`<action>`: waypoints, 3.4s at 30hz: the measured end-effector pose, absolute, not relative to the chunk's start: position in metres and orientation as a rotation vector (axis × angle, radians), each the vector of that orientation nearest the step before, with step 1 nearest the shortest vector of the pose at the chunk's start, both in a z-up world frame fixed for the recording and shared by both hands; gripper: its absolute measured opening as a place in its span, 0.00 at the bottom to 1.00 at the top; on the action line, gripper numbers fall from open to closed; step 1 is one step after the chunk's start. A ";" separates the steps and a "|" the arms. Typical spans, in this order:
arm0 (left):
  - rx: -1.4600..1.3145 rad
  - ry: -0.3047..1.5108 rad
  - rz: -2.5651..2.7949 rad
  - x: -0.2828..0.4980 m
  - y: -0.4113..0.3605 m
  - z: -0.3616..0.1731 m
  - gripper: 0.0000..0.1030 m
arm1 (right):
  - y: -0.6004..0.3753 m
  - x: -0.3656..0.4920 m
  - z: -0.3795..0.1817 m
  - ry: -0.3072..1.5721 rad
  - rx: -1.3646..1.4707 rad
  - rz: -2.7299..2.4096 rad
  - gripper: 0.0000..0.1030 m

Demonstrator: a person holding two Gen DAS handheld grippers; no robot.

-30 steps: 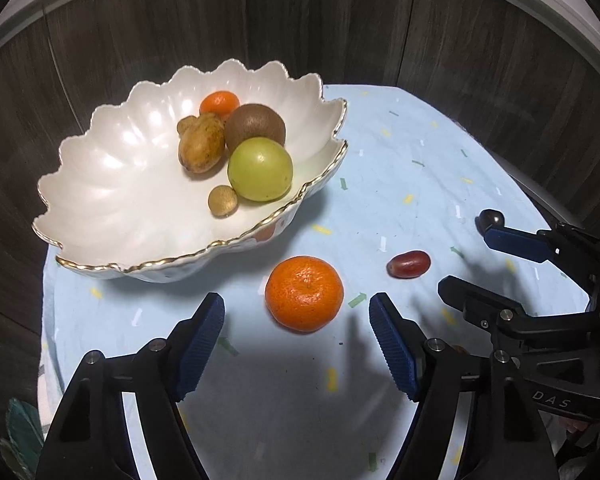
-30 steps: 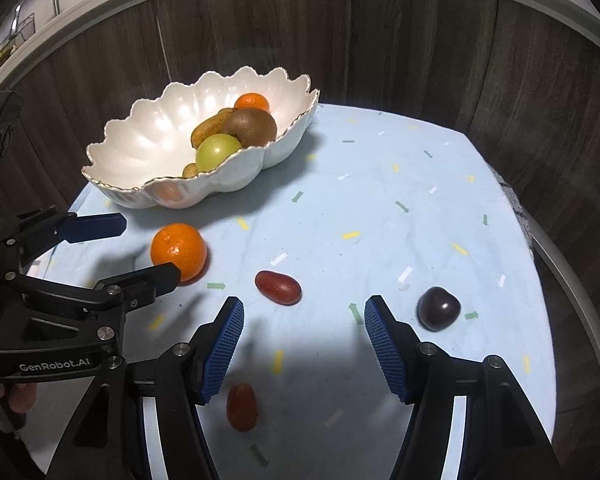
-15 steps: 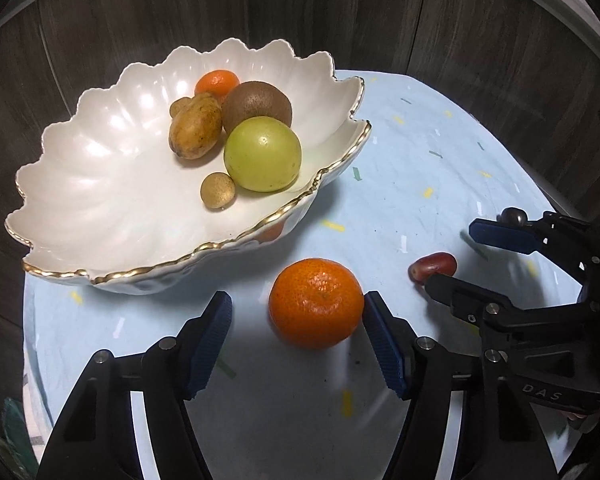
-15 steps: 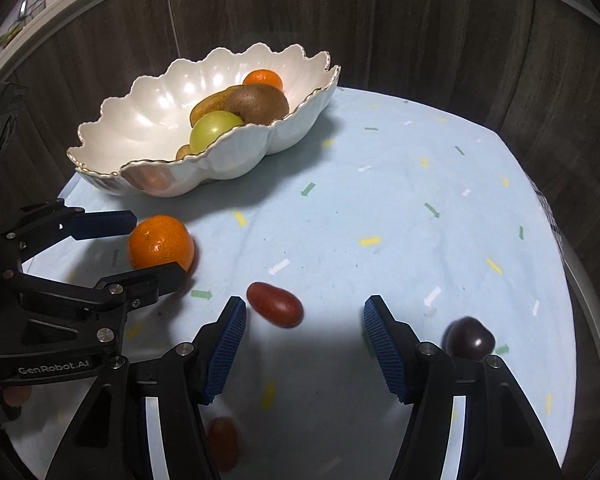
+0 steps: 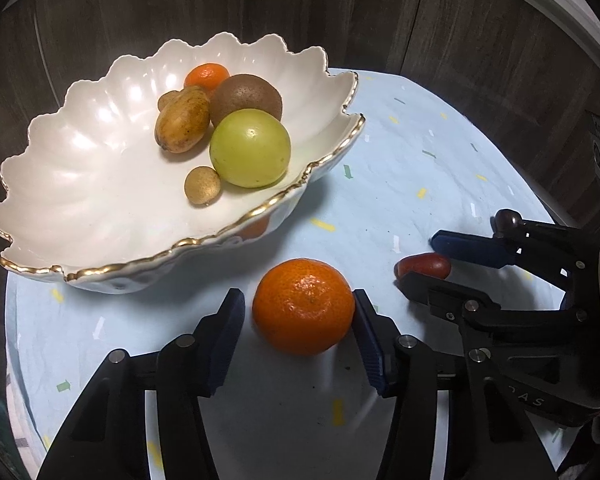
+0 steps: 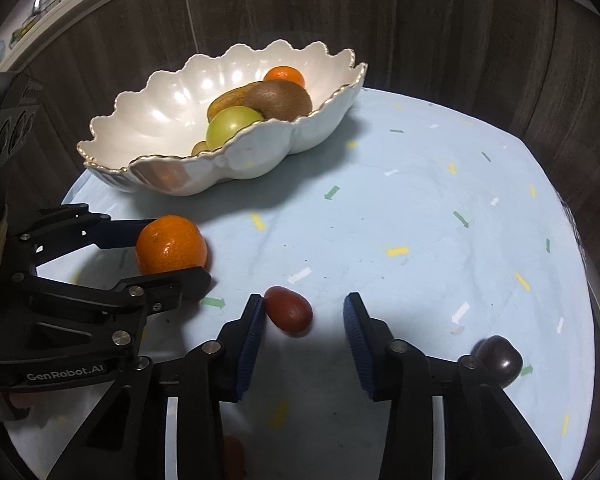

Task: Organize fruits
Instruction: 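Move the left tool toward the other mandarin while the right tool approaches a red date, then close the left tool on the mandarin while the right tool grasps the red date, then carry the mandarin in the left tool and red date in the right tool over the bowl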

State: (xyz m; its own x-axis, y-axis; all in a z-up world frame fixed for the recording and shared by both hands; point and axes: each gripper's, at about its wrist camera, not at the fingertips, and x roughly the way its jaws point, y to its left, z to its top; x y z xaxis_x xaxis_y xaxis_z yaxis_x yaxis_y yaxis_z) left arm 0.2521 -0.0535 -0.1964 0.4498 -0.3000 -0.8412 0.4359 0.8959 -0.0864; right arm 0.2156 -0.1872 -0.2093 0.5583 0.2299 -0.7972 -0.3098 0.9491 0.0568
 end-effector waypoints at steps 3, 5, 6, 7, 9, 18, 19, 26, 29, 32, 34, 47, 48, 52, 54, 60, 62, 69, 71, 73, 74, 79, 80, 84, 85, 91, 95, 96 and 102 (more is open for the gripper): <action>0.155 1.001 -0.458 0.249 -0.056 -0.195 0.44 | -0.184 0.215 -0.209 0.927 -0.090 0.342 0.23; 0.144 1.002 -0.456 0.249 -0.055 -0.195 0.44 | -0.182 0.214 -0.208 0.928 -0.091 0.347 0.21; 0.137 1.003 -0.457 0.249 -0.054 -0.195 0.43 | -0.182 0.214 -0.208 0.928 -0.090 0.347 0.20; 0.127 1.006 -0.458 0.248 -0.053 -0.194 0.43 | -0.181 0.213 -0.207 0.929 -0.086 0.348 0.20; 0.124 1.007 -0.456 0.248 -0.052 -0.193 0.43 | -0.182 0.213 -0.206 0.928 -0.079 0.346 0.20; 0.119 0.977 -0.441 0.237 -0.049 -0.178 0.43 | -0.180 0.203 -0.193 0.899 -0.066 0.343 0.20; 0.118 0.972 -0.441 0.235 -0.048 -0.175 0.43 | -0.180 0.201 -0.190 0.895 -0.064 0.341 0.20; 0.117 0.935 -0.432 0.223 -0.043 -0.155 0.43 | -0.178 0.190 -0.175 0.865 -0.064 0.335 0.20; 0.114 0.921 -0.424 0.217 -0.040 -0.147 0.43 | -0.177 0.185 -0.167 0.850 -0.067 0.334 0.20; 0.112 0.907 -0.418 0.211 -0.037 -0.140 0.43 | -0.175 0.180 -0.159 0.837 -0.070 0.330 0.20; 0.112 0.897 -0.411 0.207 -0.035 -0.134 0.43 | -0.174 0.177 -0.155 0.829 -0.070 0.330 0.20; 0.082 0.871 -0.360 0.202 -0.013 -0.112 0.43 | -0.158 0.171 -0.128 0.790 -0.078 0.325 0.20; 0.077 0.870 -0.355 0.203 -0.011 -0.110 0.43 | -0.156 0.171 -0.126 0.786 -0.077 0.326 0.20; 0.070 0.860 -0.338 0.205 -0.003 -0.103 0.43 | -0.149 0.173 -0.118 0.776 -0.073 0.331 0.20; 0.069 0.854 -0.329 0.206 0.002 -0.100 0.43 | -0.145 0.175 -0.114 0.770 -0.074 0.334 0.20; 0.065 0.840 -0.309 0.213 0.014 -0.093 0.43 | -0.132 0.181 -0.104 0.757 -0.069 0.342 0.20; 0.064 0.835 -0.304 0.216 0.019 -0.091 0.43 | -0.127 0.184 -0.102 0.753 -0.066 0.345 0.20; 0.066 0.819 -0.289 0.224 0.032 -0.081 0.43 | -0.113 0.191 -0.094 0.738 -0.062 0.360 0.20; 0.067 0.814 -0.287 0.227 0.035 -0.079 0.43 | -0.110 0.192 -0.092 0.735 -0.060 0.363 0.20; 0.069 0.807 -0.285 0.229 0.038 -0.076 0.43 | -0.107 0.195 -0.089 0.732 -0.057 0.366 0.20; 0.070 0.805 -0.284 0.230 0.039 -0.075 0.43 | -0.106 0.196 -0.088 0.730 -0.057 0.367 0.20; 0.074 0.796 -0.285 0.236 0.045 -0.071 0.43 | -0.101 0.201 -0.082 0.721 -0.052 0.366 0.20; 0.075 0.794 -0.286 0.237 0.046 -0.070 0.43 | -0.099 0.202 -0.081 0.720 -0.052 0.366 0.20; 0.086 0.792 -0.294 0.243 0.052 -0.069 0.43 | -0.092 0.207 -0.079 0.719 -0.053 0.369 0.20; 0.086 0.791 -0.296 0.245 0.053 -0.069 0.43 | -0.089 0.208 -0.079 0.719 -0.054 0.370 0.20; 0.084 0.787 -0.298 0.257 0.063 -0.069 0.43 | -0.079 0.219 -0.079 0.725 -0.052 0.364 0.20; 0.082 0.786 -0.298 0.267 0.069 -0.070 0.43 | -0.073 0.227 -0.082 0.736 -0.052 0.359 0.20; 0.082 0.788 -0.299 0.270 0.070 -0.071 0.43 | -0.072 0.228 -0.082 0.738 -0.053 0.358 0.20; 0.069 0.804 -0.305 0.283 0.078 -0.080 0.43 | -0.062 0.237 -0.086 0.753 -0.056 0.356 0.20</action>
